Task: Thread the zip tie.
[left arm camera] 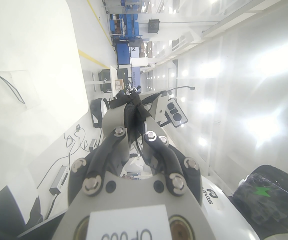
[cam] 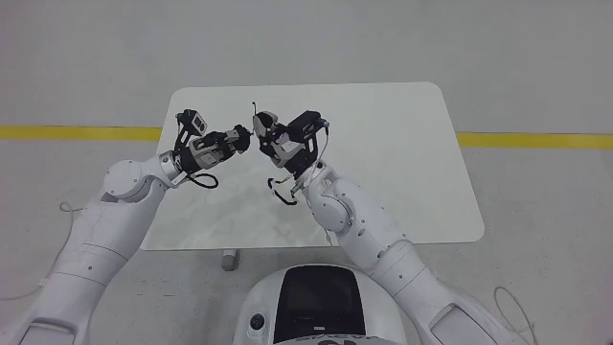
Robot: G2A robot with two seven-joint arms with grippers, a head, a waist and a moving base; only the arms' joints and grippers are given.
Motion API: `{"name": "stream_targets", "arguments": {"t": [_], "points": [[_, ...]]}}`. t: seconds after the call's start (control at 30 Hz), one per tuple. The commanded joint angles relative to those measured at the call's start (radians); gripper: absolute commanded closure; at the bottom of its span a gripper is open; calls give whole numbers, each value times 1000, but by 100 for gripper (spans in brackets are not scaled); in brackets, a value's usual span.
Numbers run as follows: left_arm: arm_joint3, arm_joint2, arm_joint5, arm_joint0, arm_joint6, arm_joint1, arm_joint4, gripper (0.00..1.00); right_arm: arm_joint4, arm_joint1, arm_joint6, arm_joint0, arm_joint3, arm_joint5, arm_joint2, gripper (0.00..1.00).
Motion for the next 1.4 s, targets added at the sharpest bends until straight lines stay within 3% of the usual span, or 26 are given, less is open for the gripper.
{"name": "stream_targets", "arguments": {"t": [0.0, 1.27, 1.3, 1.33, 1.37], "points": [[0, 0, 0, 0, 0, 0, 0, 100, 0, 0, 6, -2, 1, -2, 0, 100], [0, 0, 0, 0, 0, 0, 0, 100, 1, -1, 21, -21, -5, -1, -4, 100], [0, 0, 0, 0, 0, 0, 0, 100, 2, -1, 18, -21, -7, 1, -3, 93], [0, 0, 0, 0, 0, 0, 0, 100, 1, -1, 17, -22, -8, 4, -2, 67], [0, 0, 0, 0, 0, 0, 0, 100, 0, 0, 17, -23, -9, 5, -1, 51]]}}
